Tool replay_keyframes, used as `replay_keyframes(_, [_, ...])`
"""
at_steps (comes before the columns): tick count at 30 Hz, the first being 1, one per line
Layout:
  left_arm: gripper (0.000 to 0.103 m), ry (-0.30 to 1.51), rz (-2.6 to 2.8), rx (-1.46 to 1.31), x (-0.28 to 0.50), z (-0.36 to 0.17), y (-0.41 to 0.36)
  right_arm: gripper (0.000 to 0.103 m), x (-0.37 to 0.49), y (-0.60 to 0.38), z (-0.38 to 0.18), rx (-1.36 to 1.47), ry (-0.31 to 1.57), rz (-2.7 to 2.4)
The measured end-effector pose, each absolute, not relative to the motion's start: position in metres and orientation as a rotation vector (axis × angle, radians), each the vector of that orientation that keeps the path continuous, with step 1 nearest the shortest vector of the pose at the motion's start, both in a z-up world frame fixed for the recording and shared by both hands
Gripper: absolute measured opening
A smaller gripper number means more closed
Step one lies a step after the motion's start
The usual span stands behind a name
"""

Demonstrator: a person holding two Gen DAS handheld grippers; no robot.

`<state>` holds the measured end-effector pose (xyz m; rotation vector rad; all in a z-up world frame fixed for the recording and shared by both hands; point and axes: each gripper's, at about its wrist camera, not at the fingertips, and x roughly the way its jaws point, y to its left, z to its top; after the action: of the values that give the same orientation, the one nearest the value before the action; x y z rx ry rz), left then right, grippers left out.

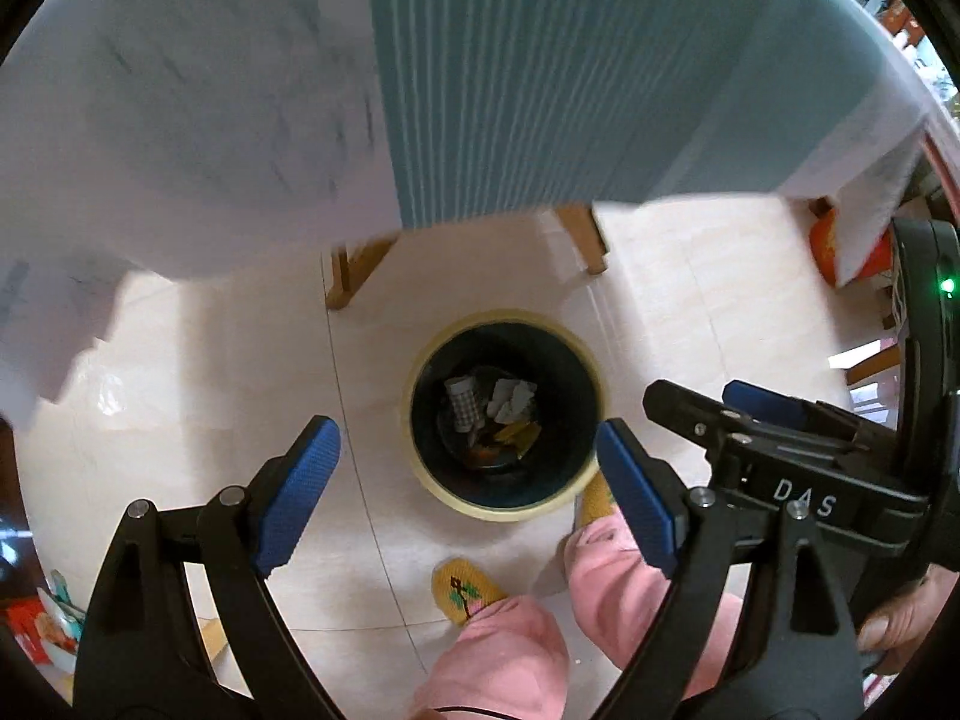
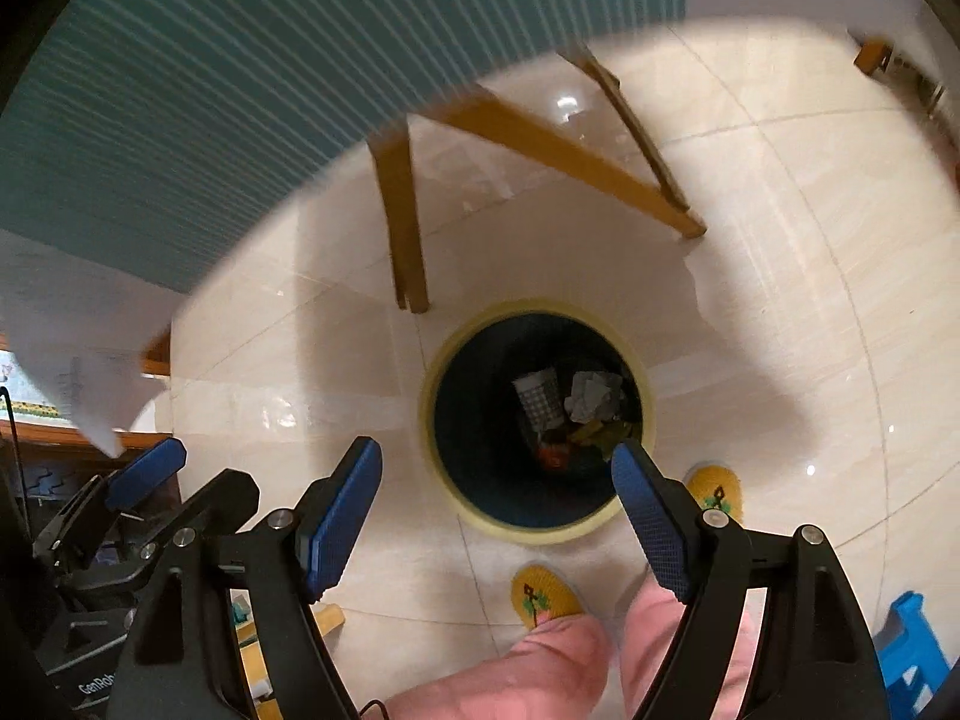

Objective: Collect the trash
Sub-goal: 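Carry red box and yellow wrapper to the bin and release both, then move both tools back over the table toward the yellow-green bag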

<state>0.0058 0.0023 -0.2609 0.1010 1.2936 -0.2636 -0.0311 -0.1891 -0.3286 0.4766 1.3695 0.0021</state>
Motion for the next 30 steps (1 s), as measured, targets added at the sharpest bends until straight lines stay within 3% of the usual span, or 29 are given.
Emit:
replay_keyframes(18, [0.086, 1.108, -0.342, 0.146, 0.005, -0.025, 0.038, 0.088, -0.03, -0.161, -0.043, 0.323, 1.082, 0.013])
replay_keyframes(24, [0.086, 1.032, -0.355, 0.143, 0.023, 0.025, 0.046, 0.091, -0.009, -0.157, 0.007, 0.289, 1.014, -0.016])
replay_keyframes(30, [0.086, 1.014, -0.368, 0.107, 0.046, 0.04, 0.047, 0.092, 0.02, -0.163, 0.031, 0.249, 0.996, -0.024])
